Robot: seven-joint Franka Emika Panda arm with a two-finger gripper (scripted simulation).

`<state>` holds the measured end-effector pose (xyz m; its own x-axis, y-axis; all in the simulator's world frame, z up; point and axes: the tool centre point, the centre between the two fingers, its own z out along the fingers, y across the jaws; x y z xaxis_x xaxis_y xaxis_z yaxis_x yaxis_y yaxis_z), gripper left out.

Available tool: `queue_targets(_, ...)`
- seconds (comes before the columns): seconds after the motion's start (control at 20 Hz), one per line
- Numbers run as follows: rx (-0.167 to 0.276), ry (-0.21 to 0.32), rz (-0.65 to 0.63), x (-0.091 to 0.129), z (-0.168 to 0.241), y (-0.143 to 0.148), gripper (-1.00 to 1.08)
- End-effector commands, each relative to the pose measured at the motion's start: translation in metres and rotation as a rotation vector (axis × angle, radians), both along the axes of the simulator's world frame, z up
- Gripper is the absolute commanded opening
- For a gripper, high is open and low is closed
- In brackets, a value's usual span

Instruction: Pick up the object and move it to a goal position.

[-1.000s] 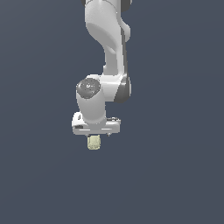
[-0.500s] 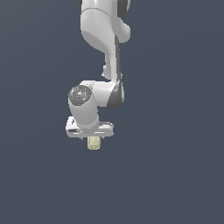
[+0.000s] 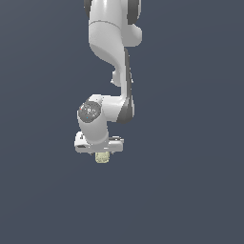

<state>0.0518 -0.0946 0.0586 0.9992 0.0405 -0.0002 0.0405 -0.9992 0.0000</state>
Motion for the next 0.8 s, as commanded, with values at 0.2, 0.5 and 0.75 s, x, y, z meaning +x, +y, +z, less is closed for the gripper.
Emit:
queue_targets(0.2,0.000,0.000,0.000,0.0005,-0.0190,-0.0004,1.00)
queue_targets(0.5,0.000,0.000,0.000,0.0011,-0.0187,-0.0005,-1.00)
queue_targets(0.75,0.000,0.000,0.000,0.0011,-0.0187,-0.0005,-1.00)
